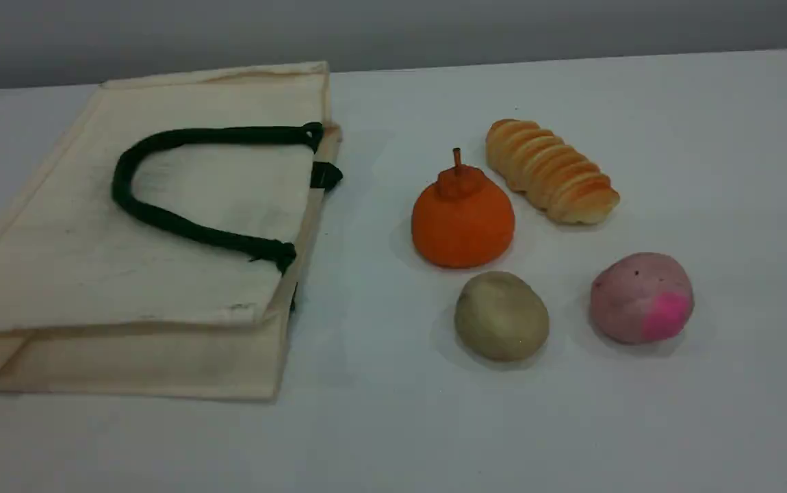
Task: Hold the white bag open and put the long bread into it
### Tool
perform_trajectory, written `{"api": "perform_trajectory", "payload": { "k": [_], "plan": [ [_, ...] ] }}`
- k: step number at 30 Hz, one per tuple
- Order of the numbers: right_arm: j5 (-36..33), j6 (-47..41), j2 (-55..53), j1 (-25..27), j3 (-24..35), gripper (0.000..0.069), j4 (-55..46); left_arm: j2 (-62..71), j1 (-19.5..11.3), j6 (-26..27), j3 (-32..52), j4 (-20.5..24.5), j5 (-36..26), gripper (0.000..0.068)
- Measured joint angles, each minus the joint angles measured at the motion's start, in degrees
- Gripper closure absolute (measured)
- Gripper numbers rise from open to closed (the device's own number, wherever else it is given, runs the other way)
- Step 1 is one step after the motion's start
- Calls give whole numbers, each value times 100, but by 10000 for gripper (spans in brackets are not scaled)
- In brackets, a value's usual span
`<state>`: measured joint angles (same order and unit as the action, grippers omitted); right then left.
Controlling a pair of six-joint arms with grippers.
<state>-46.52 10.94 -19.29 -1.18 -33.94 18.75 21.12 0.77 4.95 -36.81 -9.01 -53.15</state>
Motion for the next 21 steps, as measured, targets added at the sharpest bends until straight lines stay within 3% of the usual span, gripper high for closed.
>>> {"api": "perform_trajectory", "payload": {
  "k": [4, 7, 13, 21],
  "plan": [
    [634, 552, -1021, 0, -106, 148, 546, 1130, 0, -407, -151, 26, 510, 209],
    [1039, 1050, -1784, 0, -206, 148, 1158, 1976, 0, -420, -340, 148, 885, 209],
    [1377, 2334, -3222, 0, -451, 148, 2534, 3593, 0, -764, -603, 398, 1422, 209],
    [1727, 3879, -4563, 0, -478, 148, 4187, 5221, 0, -1637, -628, 1269, 2448, 209]
  ]
}}
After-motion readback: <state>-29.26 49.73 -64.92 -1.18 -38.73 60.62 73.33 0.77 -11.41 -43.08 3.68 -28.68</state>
